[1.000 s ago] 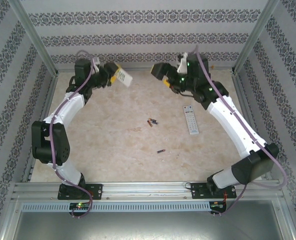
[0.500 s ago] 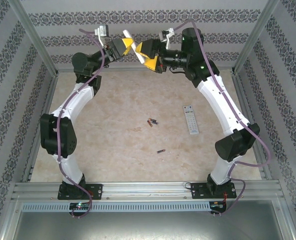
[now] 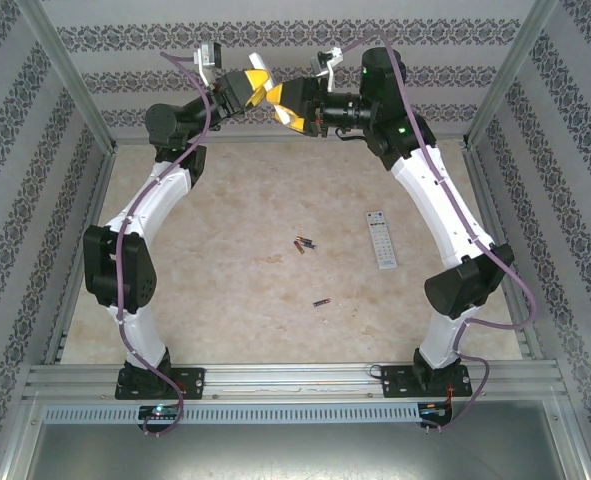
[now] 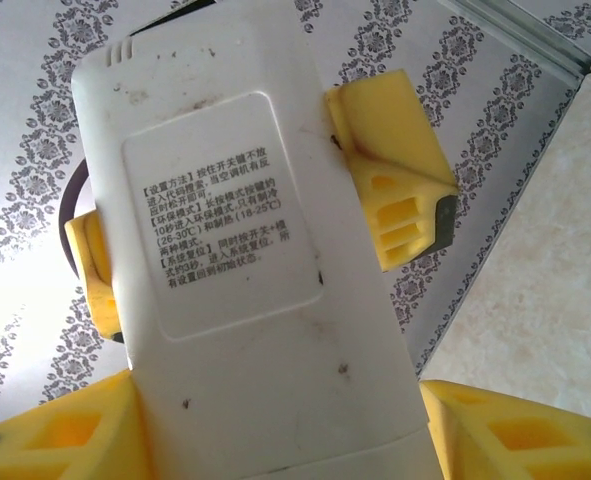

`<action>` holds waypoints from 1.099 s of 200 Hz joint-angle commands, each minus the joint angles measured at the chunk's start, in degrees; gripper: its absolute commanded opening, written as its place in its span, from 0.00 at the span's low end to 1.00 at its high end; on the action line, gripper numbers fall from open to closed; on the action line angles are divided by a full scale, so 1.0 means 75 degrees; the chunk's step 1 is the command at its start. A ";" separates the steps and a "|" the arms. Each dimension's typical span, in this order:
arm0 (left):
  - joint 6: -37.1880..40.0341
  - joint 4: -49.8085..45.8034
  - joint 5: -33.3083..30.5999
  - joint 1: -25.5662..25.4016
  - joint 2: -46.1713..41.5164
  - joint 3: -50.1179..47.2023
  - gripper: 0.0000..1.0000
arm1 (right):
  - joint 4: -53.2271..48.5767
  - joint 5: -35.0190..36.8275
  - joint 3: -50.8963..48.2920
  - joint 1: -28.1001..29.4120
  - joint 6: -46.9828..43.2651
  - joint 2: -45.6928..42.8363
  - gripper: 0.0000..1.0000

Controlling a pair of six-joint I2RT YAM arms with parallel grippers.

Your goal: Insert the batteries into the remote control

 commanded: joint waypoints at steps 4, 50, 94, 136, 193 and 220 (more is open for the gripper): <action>0.0306 0.0115 0.0052 -0.0310 -0.0105 0.0123 0.00 | 0.0061 -0.0001 0.0463 0.0179 -0.0371 0.0143 0.55; 0.0028 0.0267 -0.0361 -0.0491 -0.0048 0.0028 0.00 | 0.0030 0.0233 0.0736 0.0227 -0.0639 0.0267 0.48; 0.0714 -0.0692 -0.0301 -0.0491 -0.0312 -0.0078 0.35 | -0.0093 0.0371 0.0576 0.0197 -0.1056 0.0098 0.41; 0.2360 -0.3631 -0.1129 -0.0323 -0.1426 -0.0666 1.00 | -0.0797 0.1949 -0.0895 -0.0176 -0.3301 -0.0862 0.35; 0.3816 -0.9294 -0.2778 -0.0531 -0.2318 -0.0596 1.00 | -0.1775 0.5198 -0.2087 0.0331 -0.7411 -0.1784 0.34; 0.3282 -0.9097 -0.2883 -0.0795 -0.2118 -0.0751 1.00 | -0.1916 0.5132 -0.2055 0.0599 -0.7870 -0.1690 0.34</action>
